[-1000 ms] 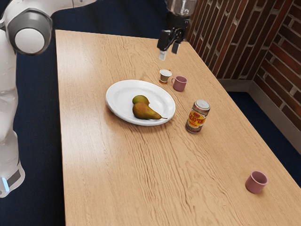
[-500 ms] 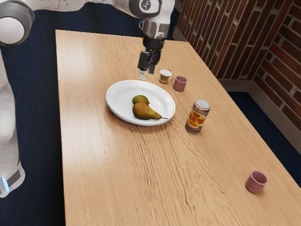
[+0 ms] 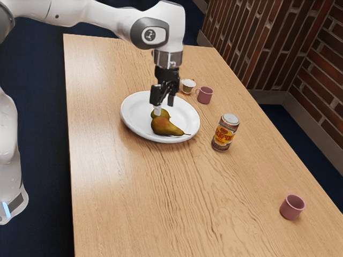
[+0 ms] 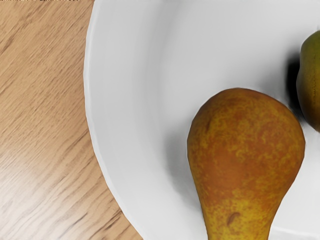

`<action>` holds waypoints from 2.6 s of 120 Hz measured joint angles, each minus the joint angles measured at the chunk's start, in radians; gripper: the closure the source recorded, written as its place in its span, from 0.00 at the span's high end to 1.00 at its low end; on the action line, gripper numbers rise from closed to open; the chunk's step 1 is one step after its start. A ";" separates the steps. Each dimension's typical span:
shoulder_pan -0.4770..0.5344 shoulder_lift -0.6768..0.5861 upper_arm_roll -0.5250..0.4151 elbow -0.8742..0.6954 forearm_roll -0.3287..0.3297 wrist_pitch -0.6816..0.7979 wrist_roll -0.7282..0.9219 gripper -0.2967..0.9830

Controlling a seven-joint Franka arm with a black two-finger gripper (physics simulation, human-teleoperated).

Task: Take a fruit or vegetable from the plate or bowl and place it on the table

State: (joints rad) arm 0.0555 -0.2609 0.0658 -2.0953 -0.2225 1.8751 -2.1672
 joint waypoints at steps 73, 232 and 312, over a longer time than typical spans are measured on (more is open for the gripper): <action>0.105 -0.030 -0.030 -0.179 -0.032 0.190 0.122 0.77; 0.137 0.024 -0.074 -0.214 -0.136 0.309 0.242 0.76; 0.148 0.036 -0.073 -0.217 -0.192 0.314 0.257 0.53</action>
State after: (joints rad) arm 0.2035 -0.2253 -0.0076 -2.3121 -0.4144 2.1896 -1.9104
